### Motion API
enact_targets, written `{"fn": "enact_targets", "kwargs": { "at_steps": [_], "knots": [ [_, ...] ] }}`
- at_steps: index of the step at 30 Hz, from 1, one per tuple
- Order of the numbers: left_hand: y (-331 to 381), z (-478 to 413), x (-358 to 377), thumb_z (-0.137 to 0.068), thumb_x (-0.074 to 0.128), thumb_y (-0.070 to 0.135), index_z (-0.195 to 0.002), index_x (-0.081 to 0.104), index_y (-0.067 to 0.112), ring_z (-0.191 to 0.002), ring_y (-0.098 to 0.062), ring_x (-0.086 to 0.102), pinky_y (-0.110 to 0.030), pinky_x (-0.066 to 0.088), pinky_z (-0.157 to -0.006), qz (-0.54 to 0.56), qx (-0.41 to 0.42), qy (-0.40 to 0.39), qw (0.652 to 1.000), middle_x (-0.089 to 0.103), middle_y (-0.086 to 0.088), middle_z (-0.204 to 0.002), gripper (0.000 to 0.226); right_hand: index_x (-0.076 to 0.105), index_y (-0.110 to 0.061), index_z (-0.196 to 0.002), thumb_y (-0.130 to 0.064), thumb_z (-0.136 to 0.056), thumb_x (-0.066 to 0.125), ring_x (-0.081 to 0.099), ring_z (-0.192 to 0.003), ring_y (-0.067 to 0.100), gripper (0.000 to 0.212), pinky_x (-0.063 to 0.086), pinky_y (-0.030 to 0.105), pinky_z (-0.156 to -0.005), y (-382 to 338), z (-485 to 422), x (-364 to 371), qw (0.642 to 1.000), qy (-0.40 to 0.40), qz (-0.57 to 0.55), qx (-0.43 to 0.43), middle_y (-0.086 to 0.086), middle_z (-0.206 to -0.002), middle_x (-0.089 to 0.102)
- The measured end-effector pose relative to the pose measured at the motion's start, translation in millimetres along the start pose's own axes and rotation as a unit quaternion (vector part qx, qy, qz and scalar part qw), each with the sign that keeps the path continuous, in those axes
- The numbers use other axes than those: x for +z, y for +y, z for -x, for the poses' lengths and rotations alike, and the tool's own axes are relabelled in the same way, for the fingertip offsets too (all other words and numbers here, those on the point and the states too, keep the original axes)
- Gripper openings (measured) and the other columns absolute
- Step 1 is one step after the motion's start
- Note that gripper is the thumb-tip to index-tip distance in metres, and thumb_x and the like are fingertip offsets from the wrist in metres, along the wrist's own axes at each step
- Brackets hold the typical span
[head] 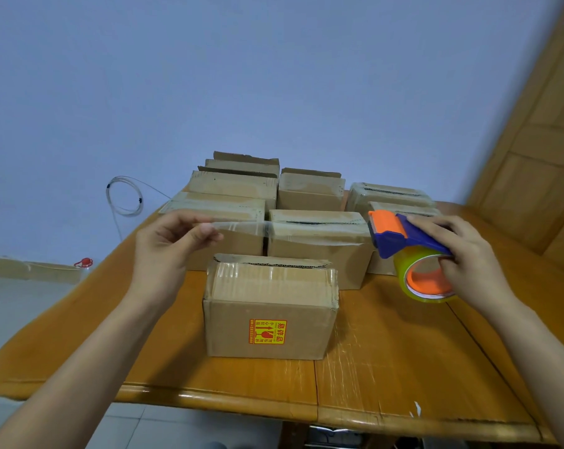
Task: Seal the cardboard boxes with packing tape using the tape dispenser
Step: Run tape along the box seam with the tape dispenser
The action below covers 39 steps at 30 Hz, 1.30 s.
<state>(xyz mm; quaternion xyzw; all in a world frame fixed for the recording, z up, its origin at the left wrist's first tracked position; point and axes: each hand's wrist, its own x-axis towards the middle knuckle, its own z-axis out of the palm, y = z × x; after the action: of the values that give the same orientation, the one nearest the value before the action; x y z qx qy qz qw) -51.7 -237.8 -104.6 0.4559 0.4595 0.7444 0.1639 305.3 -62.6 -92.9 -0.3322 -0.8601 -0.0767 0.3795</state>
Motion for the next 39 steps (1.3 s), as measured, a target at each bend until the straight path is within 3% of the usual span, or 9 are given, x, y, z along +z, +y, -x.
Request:
{"fn": "enact_targets", "kwargs": {
  "at_steps": [4, 10, 14, 18, 22, 24, 27, 32, 39],
  "knots": [
    [4.0, -0.9, -9.0, -0.072, 0.070, 0.010, -0.085, 0.074, 0.021, -0.080, -0.012, 0.072, -0.017, 0.054, -0.076, 0.011, -0.019, -0.055, 0.998, 0.075, 0.000, -0.080, 0.018, 0.055, -0.020, -0.132, 0.032, -0.059, 0.050, 0.048, -0.110, 0.028, 0.090, 0.038, 0.035, -0.088, 1.5, 1.6, -1.7, 1.000, 0.003, -0.001, 0.008, 0.008, -0.118, 0.055],
    [4.2, -2.8, -17.8, -0.078, 0.065, -0.012, -0.104, 0.066, 0.010, -0.089, -0.014, 0.071, -0.021, 0.055, -0.079, 0.003, -0.039, -0.122, 0.992, 0.074, -0.001, -0.091, 0.034, 0.053, -0.021, -0.134, 0.030, -0.065, 0.053, 0.047, -0.109, 0.030, 0.085, 0.040, 0.035, -0.079, 1.6, -0.3, -3.5, 1.000, 0.004, 0.007, 0.012, 0.010, -0.118, 0.055],
    [6.2, -5.3, -13.4, -0.074, 0.044, 0.005, -0.103, 0.064, 0.002, -0.090, -0.025, 0.069, -0.037, 0.060, -0.075, 0.104, -0.086, -0.105, 0.985, 0.069, -0.010, -0.089, 0.035, 0.053, -0.018, -0.134, 0.029, -0.068, 0.054, 0.048, -0.111, 0.032, 0.081, 0.043, 0.037, -0.079, 1.5, -1.4, -2.3, 1.000, 0.001, 0.003, 0.011, 0.012, -0.120, 0.055],
    [7.4, -3.9, -10.1, -0.076, 0.069, 0.009, -0.105, 0.065, 0.004, -0.086, -0.019, 0.070, -0.037, 0.060, -0.077, 0.070, -0.070, -0.093, 0.991, 0.070, -0.005, -0.086, 0.030, 0.052, -0.020, -0.134, 0.029, -0.069, 0.055, 0.047, -0.113, 0.031, 0.081, 0.043, 0.035, -0.078, 1.0, 0.7, -1.0, 1.000, 0.003, -0.002, 0.011, 0.012, -0.122, 0.054],
    [2.7, -3.2, -12.3, -0.060, 0.086, 0.051, -0.100, 0.071, 0.013, -0.090, -0.023, 0.070, -0.036, 0.059, -0.074, 0.081, -0.088, -0.102, 0.988, 0.070, -0.010, -0.096, 0.057, 0.054, -0.019, -0.133, 0.030, -0.067, 0.053, 0.047, -0.112, 0.031, 0.082, 0.040, 0.035, -0.080, 3.6, 2.5, -1.4, 1.000, 0.007, -0.005, 0.011, 0.011, -0.121, 0.055],
    [1.2, -1.8, -10.7, -0.054, 0.085, 0.060, -0.098, 0.072, 0.015, -0.089, -0.027, 0.071, -0.039, 0.059, -0.073, 0.111, -0.107, -0.099, 0.983, 0.069, -0.010, -0.097, 0.064, 0.054, -0.018, -0.133, 0.030, -0.066, 0.052, 0.048, -0.111, 0.032, 0.082, 0.039, 0.035, -0.080, 4.8, 2.6, -1.0, 1.000, 0.007, -0.002, 0.008, 0.011, -0.120, 0.055],
    [-1.4, 0.9, -4.9, -0.051, 0.083, 0.066, -0.100, 0.065, 0.011, -0.094, -0.031, 0.070, -0.044, 0.059, -0.079, 0.145, -0.125, -0.086, 0.978, 0.066, -0.007, -0.096, 0.075, 0.054, -0.018, -0.133, 0.030, -0.066, 0.052, 0.048, -0.111, 0.033, 0.083, 0.038, 0.035, -0.080, 4.3, 2.0, 0.0, 1.000, 0.008, -0.002, 0.014, 0.012, -0.120, 0.055],
    [0.8, 5.2, 0.8, -0.040, 0.083, 0.071, -0.096, 0.063, 0.014, -0.096, -0.023, 0.068, -0.046, 0.053, -0.089, 0.159, -0.149, -0.073, 0.973, 0.067, 0.003, -0.093, 0.082, 0.055, -0.016, -0.132, 0.031, -0.065, 0.051, 0.048, -0.111, 0.031, 0.082, 0.036, 0.033, -0.081, 2.0, 1.0, 3.0, 1.000, 0.009, 0.002, 0.013, 0.011, -0.120, 0.055],
    [-5.5, 14.3, -0.3, -0.041, 0.081, 0.072, -0.096, 0.063, 0.015, -0.094, -0.013, 0.065, -0.053, 0.047, -0.095, 0.150, -0.167, -0.065, 0.972, 0.066, 0.002, -0.092, 0.081, 0.055, -0.019, -0.131, 0.032, -0.062, 0.051, 0.046, -0.113, 0.024, 0.086, 0.038, 0.035, -0.083, 3.3, 5.4, 8.9, 1.000, 0.010, -0.005, 0.015, 0.007, -0.120, 0.056]
  ]
}}
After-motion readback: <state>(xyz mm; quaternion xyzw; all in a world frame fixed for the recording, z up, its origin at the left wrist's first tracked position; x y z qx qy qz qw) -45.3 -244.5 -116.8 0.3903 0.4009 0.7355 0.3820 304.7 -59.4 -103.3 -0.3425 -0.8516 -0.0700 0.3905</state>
